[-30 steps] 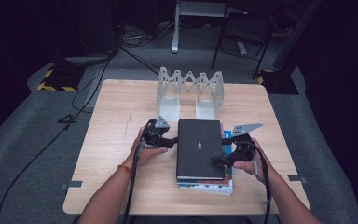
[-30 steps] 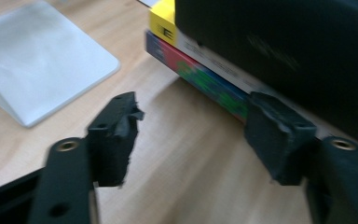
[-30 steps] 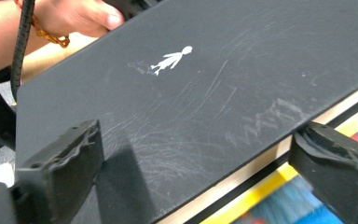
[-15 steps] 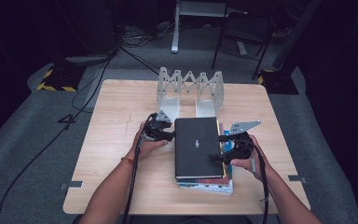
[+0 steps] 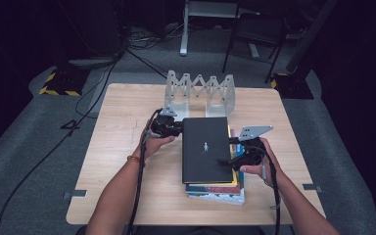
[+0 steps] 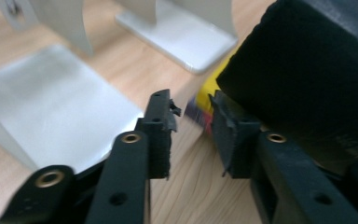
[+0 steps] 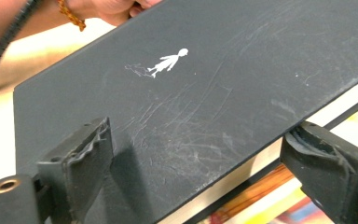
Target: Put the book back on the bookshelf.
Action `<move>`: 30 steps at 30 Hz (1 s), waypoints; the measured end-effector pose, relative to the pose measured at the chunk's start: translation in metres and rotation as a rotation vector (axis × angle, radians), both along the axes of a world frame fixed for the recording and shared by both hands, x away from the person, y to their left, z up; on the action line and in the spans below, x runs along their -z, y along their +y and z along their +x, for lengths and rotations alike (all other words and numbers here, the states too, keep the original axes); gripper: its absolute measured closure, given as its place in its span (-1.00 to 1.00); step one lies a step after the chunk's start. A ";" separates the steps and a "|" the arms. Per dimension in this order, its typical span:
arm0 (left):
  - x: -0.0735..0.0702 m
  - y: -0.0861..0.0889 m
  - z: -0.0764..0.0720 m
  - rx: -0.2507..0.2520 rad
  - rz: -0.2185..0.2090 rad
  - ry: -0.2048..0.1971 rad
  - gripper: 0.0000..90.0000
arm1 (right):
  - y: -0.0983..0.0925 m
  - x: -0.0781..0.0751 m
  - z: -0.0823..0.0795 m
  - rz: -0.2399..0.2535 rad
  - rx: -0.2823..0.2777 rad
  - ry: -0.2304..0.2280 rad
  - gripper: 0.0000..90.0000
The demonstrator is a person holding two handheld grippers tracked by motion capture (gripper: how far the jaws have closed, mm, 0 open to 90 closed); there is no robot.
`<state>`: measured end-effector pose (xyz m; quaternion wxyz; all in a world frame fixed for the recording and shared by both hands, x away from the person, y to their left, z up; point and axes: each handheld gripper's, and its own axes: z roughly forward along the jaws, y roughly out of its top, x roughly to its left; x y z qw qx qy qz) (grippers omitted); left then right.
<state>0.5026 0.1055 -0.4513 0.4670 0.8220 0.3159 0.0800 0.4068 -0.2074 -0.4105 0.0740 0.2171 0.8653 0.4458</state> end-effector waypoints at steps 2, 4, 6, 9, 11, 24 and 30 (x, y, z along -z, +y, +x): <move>-0.006 -0.001 0.001 -0.001 -0.004 -0.014 0.70 | -0.003 -0.006 -0.001 0.006 0.010 -0.052 -0.62; -0.018 -0.004 0.001 -0.015 -0.008 -0.039 0.74 | -0.004 -0.008 -0.002 0.003 0.014 -0.073 -0.57; -0.026 -0.005 0.001 -0.019 0.002 -0.053 0.75 | -0.005 -0.012 -0.004 0.000 0.020 -0.114 -0.52; -0.040 -0.008 0.000 -0.030 0.028 -0.082 0.78 | -0.008 -0.016 -0.005 0.011 0.020 -0.163 -0.42; -0.047 -0.010 0.000 -0.032 0.047 -0.095 0.89 | -0.009 -0.018 -0.004 0.020 0.029 -0.187 -0.36; -0.094 -0.018 -0.011 -0.020 0.048 -0.173 0.96 | -0.013 -0.038 -0.003 0.109 -0.005 -0.287 0.04; -0.107 -0.017 -0.025 -0.025 0.072 -0.208 0.90 | -0.017 -0.041 -0.008 0.139 -0.029 -0.296 0.21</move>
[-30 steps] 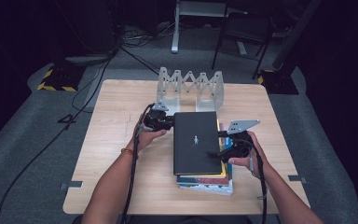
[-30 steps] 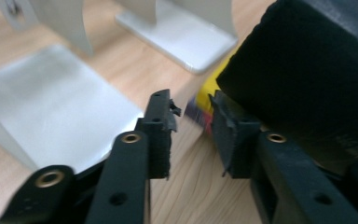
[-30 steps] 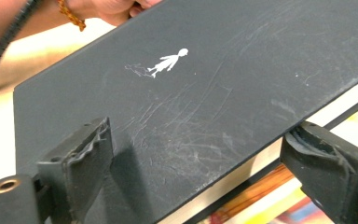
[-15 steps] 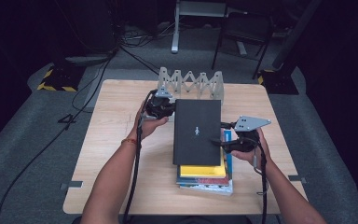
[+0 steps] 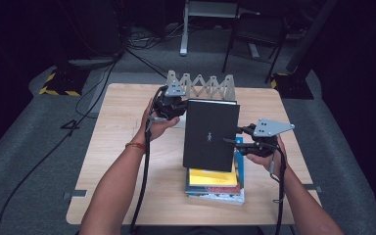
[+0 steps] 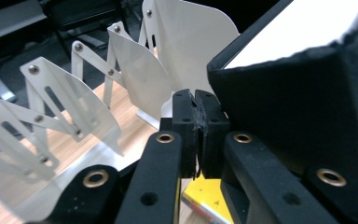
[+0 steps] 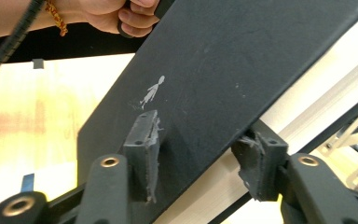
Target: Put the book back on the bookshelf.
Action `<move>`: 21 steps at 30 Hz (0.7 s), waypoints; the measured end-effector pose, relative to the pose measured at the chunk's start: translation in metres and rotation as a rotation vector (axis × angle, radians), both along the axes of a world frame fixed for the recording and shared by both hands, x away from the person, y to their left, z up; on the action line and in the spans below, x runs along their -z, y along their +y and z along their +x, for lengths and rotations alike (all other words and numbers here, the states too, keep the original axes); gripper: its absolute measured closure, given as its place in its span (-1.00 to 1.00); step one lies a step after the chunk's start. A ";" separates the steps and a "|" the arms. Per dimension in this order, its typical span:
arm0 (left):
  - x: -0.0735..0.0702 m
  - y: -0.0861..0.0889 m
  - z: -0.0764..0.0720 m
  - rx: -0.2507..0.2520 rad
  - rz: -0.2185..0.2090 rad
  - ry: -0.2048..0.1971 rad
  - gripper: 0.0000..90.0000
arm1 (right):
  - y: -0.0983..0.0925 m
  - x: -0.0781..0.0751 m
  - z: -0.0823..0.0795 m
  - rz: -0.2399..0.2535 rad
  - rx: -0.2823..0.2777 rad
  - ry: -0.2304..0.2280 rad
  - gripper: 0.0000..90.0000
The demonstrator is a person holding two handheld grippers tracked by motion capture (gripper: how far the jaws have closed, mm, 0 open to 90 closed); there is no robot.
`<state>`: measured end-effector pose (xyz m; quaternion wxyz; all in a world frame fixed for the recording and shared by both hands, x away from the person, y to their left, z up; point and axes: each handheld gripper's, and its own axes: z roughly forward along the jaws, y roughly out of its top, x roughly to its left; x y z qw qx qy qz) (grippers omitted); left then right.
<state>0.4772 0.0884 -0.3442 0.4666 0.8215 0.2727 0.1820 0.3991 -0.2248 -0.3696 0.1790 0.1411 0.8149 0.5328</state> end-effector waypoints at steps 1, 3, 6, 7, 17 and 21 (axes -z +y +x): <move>-0.001 0.001 -0.003 0.002 0.000 -0.012 0.87 | -0.001 0.000 -0.002 0.004 -0.003 -0.004 0.24; -0.003 0.005 -0.009 0.006 -0.004 -0.040 0.79 | -0.001 -0.001 -0.007 0.011 -0.017 -0.010 0.30; -0.006 0.012 -0.018 0.021 -0.036 -0.053 0.60 | -0.003 -0.002 -0.015 0.033 -0.045 -0.023 0.40; -0.006 0.013 -0.021 0.027 -0.036 -0.059 0.58 | -0.003 -0.002 -0.018 0.033 -0.054 -0.027 0.42; 0.008 0.019 -0.042 0.059 0.005 -0.079 0.38 | -0.005 -0.001 -0.032 0.023 -0.093 -0.073 0.49; 0.017 0.020 -0.047 0.065 0.029 -0.066 0.30 | -0.006 -0.001 -0.034 0.026 -0.104 -0.084 0.49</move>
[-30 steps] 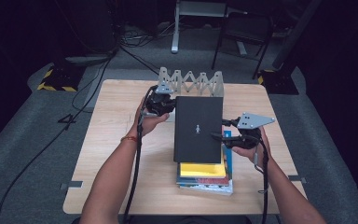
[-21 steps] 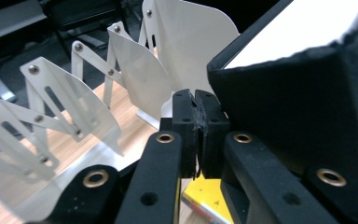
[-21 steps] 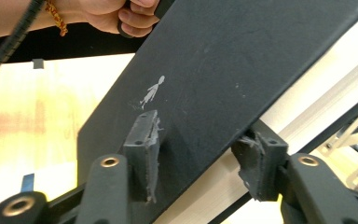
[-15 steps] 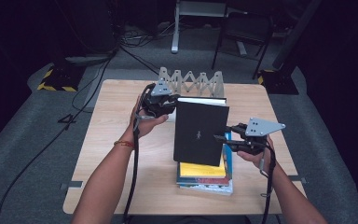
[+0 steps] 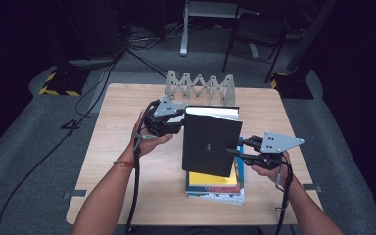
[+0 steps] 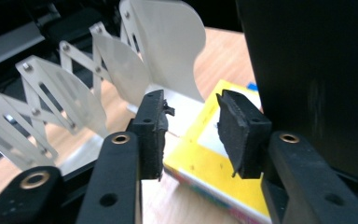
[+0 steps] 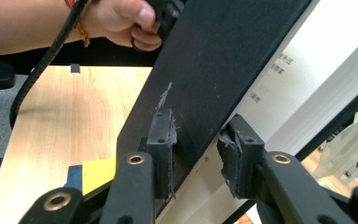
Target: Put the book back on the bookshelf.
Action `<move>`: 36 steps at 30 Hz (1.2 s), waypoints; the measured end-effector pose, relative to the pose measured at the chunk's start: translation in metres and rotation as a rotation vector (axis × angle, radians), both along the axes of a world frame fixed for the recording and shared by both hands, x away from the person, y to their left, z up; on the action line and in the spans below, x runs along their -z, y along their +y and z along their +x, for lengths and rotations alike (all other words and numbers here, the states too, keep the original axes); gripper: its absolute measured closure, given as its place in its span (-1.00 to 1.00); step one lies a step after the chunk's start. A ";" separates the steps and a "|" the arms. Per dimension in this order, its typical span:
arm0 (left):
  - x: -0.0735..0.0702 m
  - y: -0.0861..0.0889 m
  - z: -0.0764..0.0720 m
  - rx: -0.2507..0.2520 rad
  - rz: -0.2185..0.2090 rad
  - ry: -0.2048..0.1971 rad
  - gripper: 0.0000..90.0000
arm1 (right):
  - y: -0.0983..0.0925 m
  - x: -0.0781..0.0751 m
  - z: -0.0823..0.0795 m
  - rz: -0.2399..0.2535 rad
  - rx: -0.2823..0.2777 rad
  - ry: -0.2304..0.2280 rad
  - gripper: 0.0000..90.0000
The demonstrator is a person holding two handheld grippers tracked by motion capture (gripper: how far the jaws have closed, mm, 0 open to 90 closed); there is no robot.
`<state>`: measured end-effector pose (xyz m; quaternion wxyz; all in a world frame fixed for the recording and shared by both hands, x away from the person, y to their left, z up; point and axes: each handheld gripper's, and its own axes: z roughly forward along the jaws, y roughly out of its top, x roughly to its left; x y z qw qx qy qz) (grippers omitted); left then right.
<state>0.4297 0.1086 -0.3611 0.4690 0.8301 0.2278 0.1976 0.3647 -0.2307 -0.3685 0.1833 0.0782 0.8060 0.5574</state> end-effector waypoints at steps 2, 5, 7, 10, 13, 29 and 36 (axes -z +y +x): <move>0.008 0.002 -0.006 0.005 0.014 -0.002 0.29 | 0.000 0.001 -0.001 0.006 -0.006 -0.005 0.50; 0.017 0.005 -0.013 0.005 0.038 0.002 0.19 | -0.001 0.001 -0.002 0.002 -0.012 -0.011 0.51; 0.024 0.007 -0.020 0.011 0.084 0.008 0.18 | -0.001 0.001 -0.004 -0.001 -0.021 -0.018 0.52; 0.032 0.009 -0.027 0.024 0.099 0.027 0.09 | -0.001 0.001 -0.005 -0.007 -0.029 -0.026 0.53; 0.039 0.011 -0.031 0.027 0.098 0.046 0.05 | -0.001 0.001 -0.005 -0.009 -0.028 -0.028 0.53; 0.079 0.019 -0.056 0.084 0.106 0.180 -0.51 | -0.002 0.004 -0.015 -0.025 -0.021 -0.036 0.57; 0.075 0.013 -0.067 0.166 0.089 0.165 -0.47 | 0.000 0.005 -0.019 -0.037 -0.034 -0.047 0.60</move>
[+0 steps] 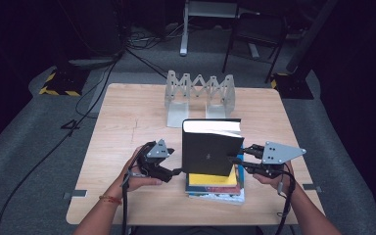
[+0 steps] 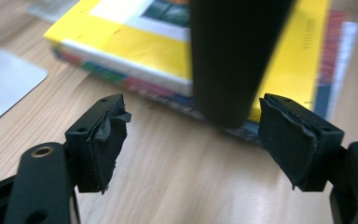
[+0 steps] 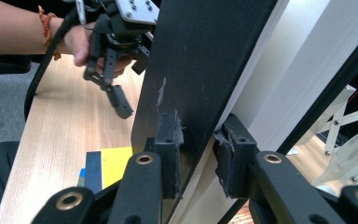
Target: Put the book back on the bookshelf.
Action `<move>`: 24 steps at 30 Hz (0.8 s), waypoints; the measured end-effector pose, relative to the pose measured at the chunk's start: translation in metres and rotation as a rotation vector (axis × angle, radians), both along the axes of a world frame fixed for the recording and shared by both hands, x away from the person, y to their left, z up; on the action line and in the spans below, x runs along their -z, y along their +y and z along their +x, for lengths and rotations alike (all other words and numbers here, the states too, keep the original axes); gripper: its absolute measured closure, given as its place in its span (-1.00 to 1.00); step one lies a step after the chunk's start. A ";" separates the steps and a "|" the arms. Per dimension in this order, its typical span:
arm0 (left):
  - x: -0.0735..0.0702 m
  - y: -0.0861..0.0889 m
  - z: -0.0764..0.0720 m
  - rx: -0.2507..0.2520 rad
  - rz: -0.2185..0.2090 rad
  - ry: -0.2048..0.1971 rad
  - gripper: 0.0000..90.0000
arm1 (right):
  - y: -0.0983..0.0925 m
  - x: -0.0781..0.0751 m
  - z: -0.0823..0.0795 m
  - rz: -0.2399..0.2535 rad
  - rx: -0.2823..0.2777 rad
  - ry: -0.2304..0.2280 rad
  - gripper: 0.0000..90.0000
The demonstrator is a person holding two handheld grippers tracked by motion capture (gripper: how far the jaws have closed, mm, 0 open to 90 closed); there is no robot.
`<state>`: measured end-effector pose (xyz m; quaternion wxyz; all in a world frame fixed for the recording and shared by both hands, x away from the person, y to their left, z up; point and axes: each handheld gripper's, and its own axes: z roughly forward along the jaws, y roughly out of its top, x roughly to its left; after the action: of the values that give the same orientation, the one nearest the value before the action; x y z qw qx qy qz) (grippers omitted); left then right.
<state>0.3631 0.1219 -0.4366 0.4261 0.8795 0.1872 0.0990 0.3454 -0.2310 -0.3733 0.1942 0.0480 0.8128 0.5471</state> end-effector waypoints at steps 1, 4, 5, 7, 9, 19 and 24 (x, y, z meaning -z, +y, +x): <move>0.000 -0.003 -0.001 0.007 0.006 -0.001 -0.47 | 0.001 0.000 -0.001 -0.002 -0.001 -0.003 0.61; 0.001 -0.019 -0.003 0.016 0.014 -0.019 -0.49 | 0.001 0.000 -0.002 -0.001 -0.001 -0.004 0.61; -0.001 -0.023 -0.003 0.017 0.008 -0.025 -0.49 | 0.001 0.000 -0.002 -0.002 0.000 -0.006 0.61; -0.004 -0.028 0.000 0.022 -0.047 -0.017 -0.48 | 0.000 0.000 -0.002 0.000 0.002 0.001 0.61; -0.008 -0.032 0.003 0.017 -0.087 -0.012 -0.44 | 0.000 0.001 -0.002 0.004 0.001 0.002 0.61; -0.017 -0.041 0.006 0.030 -0.149 -0.007 -0.31 | -0.001 0.003 -0.004 0.043 0.057 0.056 0.61; -0.020 -0.041 0.005 0.057 -0.157 -0.019 -0.24 | -0.001 0.004 -0.010 0.012 0.094 0.005 0.54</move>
<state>0.3684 0.0810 -0.4166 0.4979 0.8475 0.1653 0.0803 0.3357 -0.2319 -0.3773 0.2172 0.0886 0.8070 0.5419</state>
